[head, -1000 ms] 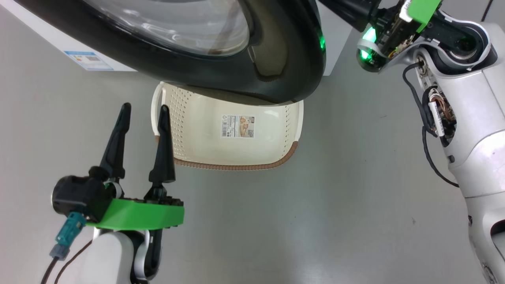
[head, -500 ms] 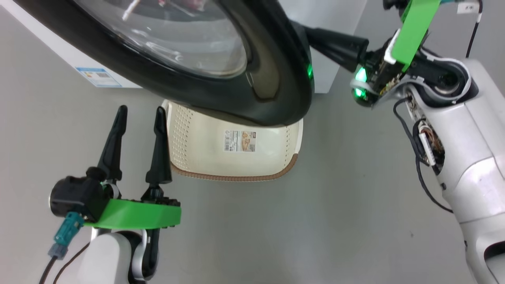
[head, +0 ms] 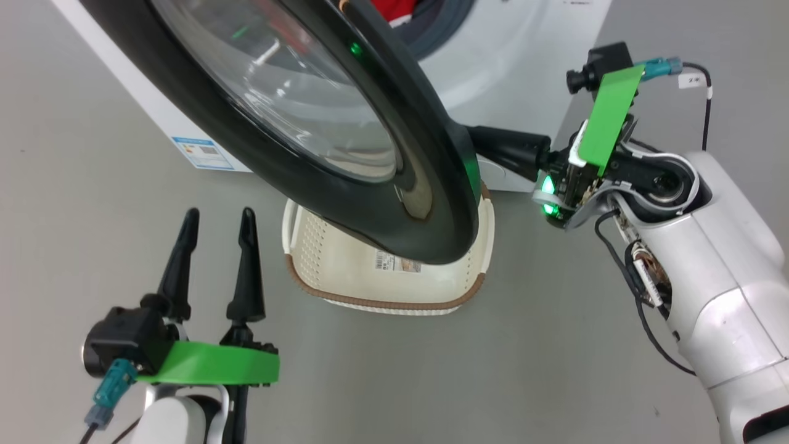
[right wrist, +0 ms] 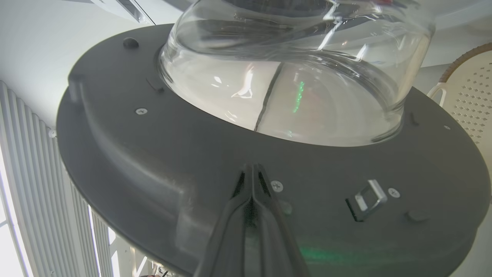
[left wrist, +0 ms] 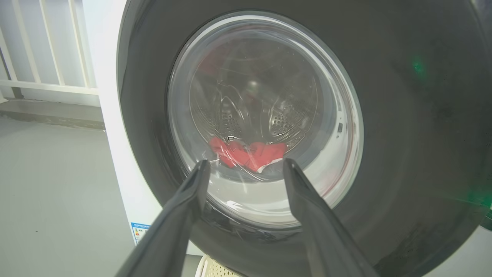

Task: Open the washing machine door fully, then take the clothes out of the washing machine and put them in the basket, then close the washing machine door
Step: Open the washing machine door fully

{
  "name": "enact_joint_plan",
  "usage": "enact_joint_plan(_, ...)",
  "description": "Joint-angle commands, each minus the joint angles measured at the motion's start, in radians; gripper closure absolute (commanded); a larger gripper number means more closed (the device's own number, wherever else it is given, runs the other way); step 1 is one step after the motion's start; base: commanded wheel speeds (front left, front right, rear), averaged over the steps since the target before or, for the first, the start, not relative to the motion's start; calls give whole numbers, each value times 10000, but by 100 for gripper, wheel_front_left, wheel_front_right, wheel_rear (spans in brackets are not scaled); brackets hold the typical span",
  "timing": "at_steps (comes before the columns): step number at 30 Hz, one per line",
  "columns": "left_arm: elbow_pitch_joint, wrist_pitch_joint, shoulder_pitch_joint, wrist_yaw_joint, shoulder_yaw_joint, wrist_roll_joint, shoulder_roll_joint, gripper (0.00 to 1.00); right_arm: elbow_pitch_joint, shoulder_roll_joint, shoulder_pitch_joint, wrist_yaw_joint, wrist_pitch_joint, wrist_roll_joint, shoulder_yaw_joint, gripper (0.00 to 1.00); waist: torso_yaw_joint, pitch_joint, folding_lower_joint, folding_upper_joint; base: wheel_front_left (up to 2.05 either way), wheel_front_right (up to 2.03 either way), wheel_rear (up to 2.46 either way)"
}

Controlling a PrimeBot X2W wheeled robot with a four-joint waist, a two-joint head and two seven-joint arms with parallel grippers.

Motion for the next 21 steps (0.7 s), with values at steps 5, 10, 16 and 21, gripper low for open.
enact_joint_plan(5,-67,-76,277,93,282,-37,187,0,-211,371,472,50,88,-4,227,100,570,-562,1,0,0,0,0)
enact_joint_plan(10,113,-76,449,153,271,-98,187,0,-126,427,792,50,97,-13,385,100,916,-891,1,0,0,0,0)
enact_joint_plan(16,315,-76,550,203,234,-204,187,0,-4,513,1026,50,168,-9,660,100,1241,-1121,1,0,0,0,0)
enact_joint_plan(21,485,-76,561,264,161,-262,187,0,65,580,1184,50,235,14,942,100,1526,-1308,1,0,0,0,0)
